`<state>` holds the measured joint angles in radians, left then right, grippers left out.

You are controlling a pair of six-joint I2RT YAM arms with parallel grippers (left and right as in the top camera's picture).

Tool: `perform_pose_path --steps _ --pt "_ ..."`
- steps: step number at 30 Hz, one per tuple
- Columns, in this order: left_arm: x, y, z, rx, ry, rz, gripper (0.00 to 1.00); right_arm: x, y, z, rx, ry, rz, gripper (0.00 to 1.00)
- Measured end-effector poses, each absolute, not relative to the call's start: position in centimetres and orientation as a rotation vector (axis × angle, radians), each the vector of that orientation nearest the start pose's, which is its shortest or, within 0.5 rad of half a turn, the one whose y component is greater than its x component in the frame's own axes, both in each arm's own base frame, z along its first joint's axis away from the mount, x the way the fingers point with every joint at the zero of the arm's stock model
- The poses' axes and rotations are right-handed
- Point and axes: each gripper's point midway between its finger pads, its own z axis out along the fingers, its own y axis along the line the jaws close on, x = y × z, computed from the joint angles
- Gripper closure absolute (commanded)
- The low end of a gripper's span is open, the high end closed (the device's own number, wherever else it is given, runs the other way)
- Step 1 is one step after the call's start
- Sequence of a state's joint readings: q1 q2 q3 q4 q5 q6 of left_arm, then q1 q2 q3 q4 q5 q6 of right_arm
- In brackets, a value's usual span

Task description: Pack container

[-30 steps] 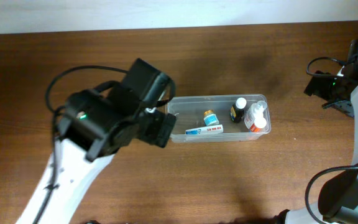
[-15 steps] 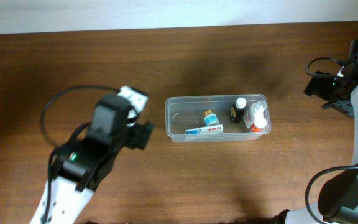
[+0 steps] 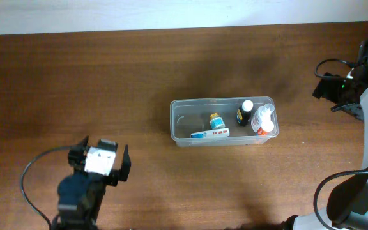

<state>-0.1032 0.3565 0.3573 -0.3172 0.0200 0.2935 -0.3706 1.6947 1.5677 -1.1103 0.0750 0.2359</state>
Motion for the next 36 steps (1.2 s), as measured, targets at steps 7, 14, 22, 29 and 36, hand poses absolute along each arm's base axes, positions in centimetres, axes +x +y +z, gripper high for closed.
perform_pose_path --steps 7,14,22,29,36 --pt "23.9 -2.9 19.6 0.449 1.735 0.149 0.01 35.3 -15.1 17.2 0.857 2.677 -0.137 0.02" --pt "23.8 -2.9 18.7 0.455 1.687 0.164 0.01 35.3 -15.1 17.2 0.857 2.677 -0.137 0.02" --pt "23.6 -2.3 18.9 0.337 1.633 0.133 0.01 35.3 -15.1 17.2 0.857 2.677 -0.137 0.02" --pt "24.0 -1.8 19.2 0.278 1.568 0.139 0.01 35.3 -15.1 17.2 0.857 2.677 -0.137 0.02" --pt "24.6 -1.7 18.3 0.270 1.537 0.143 0.01 35.3 -15.1 17.2 0.856 2.677 -0.137 0.02"
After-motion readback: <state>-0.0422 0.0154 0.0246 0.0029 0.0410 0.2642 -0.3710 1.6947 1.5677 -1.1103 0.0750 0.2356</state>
